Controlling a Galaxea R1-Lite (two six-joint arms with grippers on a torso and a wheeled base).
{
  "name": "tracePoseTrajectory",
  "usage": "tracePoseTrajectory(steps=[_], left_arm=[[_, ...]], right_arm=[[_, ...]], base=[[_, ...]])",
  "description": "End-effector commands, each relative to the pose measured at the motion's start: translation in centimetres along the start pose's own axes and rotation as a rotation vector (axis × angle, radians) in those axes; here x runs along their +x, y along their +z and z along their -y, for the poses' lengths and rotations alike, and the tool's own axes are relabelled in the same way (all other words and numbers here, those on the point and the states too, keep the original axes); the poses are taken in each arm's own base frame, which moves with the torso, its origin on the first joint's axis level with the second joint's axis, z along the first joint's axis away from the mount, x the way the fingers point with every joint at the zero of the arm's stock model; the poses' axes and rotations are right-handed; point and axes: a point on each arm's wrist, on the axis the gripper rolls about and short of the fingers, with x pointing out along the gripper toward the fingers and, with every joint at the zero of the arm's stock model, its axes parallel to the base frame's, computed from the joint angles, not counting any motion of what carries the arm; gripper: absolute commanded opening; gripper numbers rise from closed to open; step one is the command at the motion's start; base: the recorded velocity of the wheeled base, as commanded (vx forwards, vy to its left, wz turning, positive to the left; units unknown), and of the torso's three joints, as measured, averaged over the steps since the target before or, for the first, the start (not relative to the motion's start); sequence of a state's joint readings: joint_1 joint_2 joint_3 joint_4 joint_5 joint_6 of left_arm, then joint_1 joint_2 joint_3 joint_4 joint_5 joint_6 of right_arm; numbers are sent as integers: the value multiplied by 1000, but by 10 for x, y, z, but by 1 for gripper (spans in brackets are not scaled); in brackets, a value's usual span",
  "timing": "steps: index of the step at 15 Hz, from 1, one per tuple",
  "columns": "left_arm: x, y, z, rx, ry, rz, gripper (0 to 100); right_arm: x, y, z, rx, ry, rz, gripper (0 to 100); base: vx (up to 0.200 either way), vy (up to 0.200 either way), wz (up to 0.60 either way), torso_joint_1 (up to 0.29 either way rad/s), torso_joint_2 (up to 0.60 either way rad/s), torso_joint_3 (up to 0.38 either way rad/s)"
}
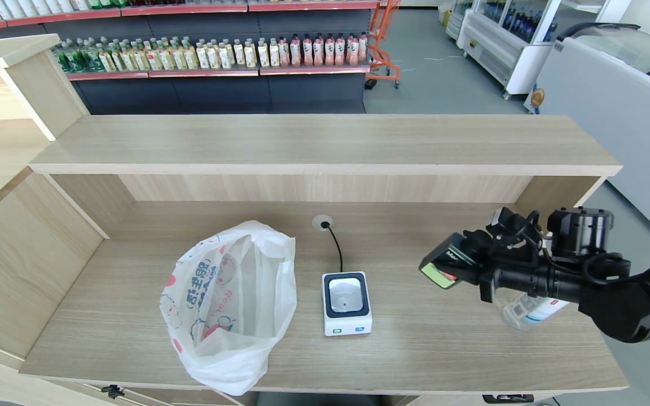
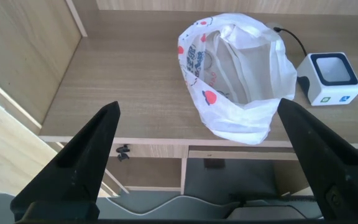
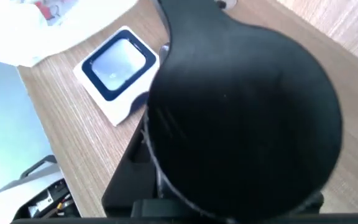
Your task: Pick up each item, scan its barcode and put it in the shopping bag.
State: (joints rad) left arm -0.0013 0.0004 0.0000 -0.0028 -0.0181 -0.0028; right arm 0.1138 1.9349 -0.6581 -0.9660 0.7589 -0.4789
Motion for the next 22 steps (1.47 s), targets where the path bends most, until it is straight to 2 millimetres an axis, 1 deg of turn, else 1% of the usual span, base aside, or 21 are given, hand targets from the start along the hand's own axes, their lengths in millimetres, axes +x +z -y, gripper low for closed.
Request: tracePoseTrajectory(steps=[1, 3, 5, 7, 8, 9, 11, 12, 13, 14, 15, 17, 19, 22], left_arm=[[0, 0, 0, 0, 1, 1, 100], [0, 0, 0, 0, 1, 1, 100], [0, 0, 0, 0, -1, 1, 100], [0, 0, 0, 0, -1, 1, 100], [0, 0, 0, 0, -1, 1, 100], [0, 0, 0, 0, -1, 1, 100], [0, 0, 0, 0, -1, 1, 100], [0, 0, 0, 0, -1, 1, 100], [0, 0, 0, 0, -1, 1, 100], [0, 0, 0, 0, -1, 1, 100], [0, 0, 0, 0, -1, 1, 100], [0, 0, 0, 0, -1, 1, 100], [0, 0, 0, 0, -1, 1, 100], [0, 0, 0, 0, -1, 1, 100]], right_arm=[[-26, 24, -14, -96, 15, 76, 0], [-43, 29, -23, -265, 65, 127, 0], [-58, 24, -24, -549, 127, 197, 0], [-62, 22, -26, -871, 158, 269, 0], [-63, 21, -27, -953, 173, 299, 0], [-65, 16, -34, -1053, 210, 329, 0], [-67, 13, -38, -1103, 226, 322, 0], [-68, 15, -39, -1275, 204, 347, 0], [-69, 19, -41, -1378, 190, 376, 0], [-70, 21, -43, -1430, 182, 386, 0], [-65, 27, -48, -1556, 174, 435, 0], [-56, 27, -54, -1701, 172, 498, 0], [-48, 27, -60, -1809, 170, 566, 0], [-41, 30, -71, -1944, 152, 712, 0]], base=[[0, 0, 0, 0, 0, 0], [0, 0, 0, 0, 0, 0], [0, 0, 0, 0, 0, 0], [0, 0, 0, 0, 0, 0], [0, 0, 0, 0, 0, 0], [0, 0, 0, 0, 0, 0], [0, 0, 0, 0, 0, 0], [0, 0, 0, 0, 0, 0], [0, 0, 0, 0, 0, 0], [0, 0, 0, 0, 0, 0], [0, 0, 0, 0, 0, 0], [0, 0, 0, 0, 0, 0], [0, 0, 0, 0, 0, 0], [0, 0, 0, 0, 0, 0]])
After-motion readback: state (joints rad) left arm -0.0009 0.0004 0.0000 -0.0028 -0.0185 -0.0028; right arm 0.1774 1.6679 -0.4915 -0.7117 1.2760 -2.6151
